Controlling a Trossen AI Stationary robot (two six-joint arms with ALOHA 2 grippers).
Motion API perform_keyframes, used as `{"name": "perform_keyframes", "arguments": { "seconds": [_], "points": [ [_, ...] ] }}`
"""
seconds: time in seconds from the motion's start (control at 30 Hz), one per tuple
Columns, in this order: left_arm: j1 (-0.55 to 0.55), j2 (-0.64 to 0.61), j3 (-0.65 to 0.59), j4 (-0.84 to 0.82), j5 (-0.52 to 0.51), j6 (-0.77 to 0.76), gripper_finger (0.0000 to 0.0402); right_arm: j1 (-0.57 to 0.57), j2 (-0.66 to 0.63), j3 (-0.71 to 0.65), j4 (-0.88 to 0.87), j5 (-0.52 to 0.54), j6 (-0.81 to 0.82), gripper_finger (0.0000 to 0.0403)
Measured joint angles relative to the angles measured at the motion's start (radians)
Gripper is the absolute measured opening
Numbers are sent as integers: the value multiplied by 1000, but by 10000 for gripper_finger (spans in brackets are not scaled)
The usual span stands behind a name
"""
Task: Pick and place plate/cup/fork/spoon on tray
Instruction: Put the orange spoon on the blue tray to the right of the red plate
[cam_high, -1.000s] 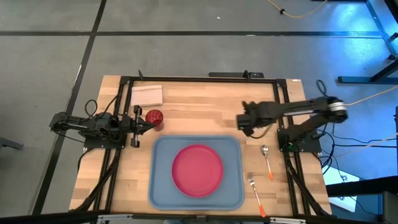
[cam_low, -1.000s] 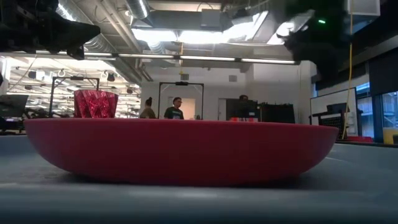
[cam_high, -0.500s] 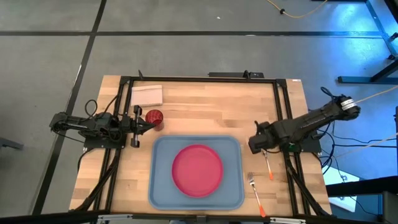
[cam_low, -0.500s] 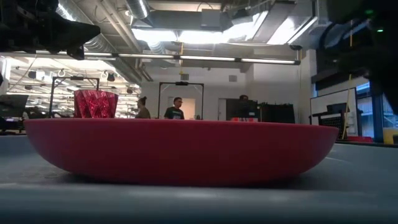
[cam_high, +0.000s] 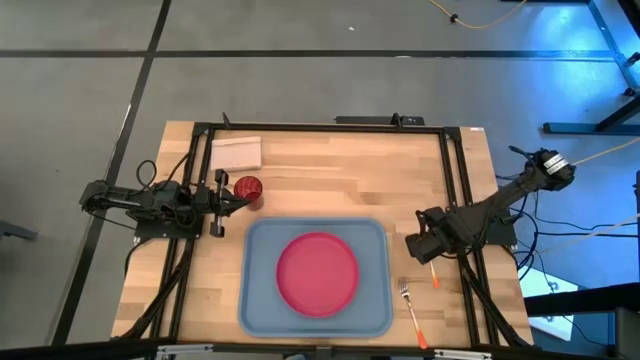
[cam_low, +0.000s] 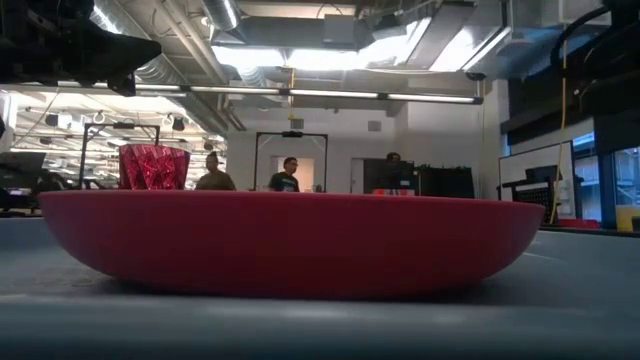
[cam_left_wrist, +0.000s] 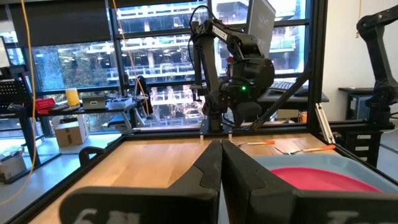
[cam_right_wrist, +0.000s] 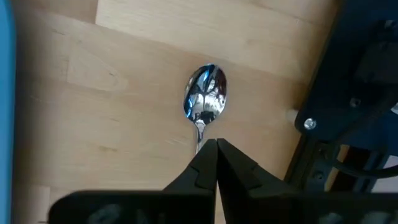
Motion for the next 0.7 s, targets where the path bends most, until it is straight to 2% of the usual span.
{"name": "perform_keyframes", "arguments": {
  "seconds": [0.4,0.53,0.7],
  "points": [
    [0,0,0,0,0,-1,0,19,71,0,65,19,1,10],
    [0,0,0,0,2,-63,0,19,111,0,74,19,1,10],
    [0,0,0,0,3,-70,0,19,167,0,73,-6,3,10]
  ]
}}
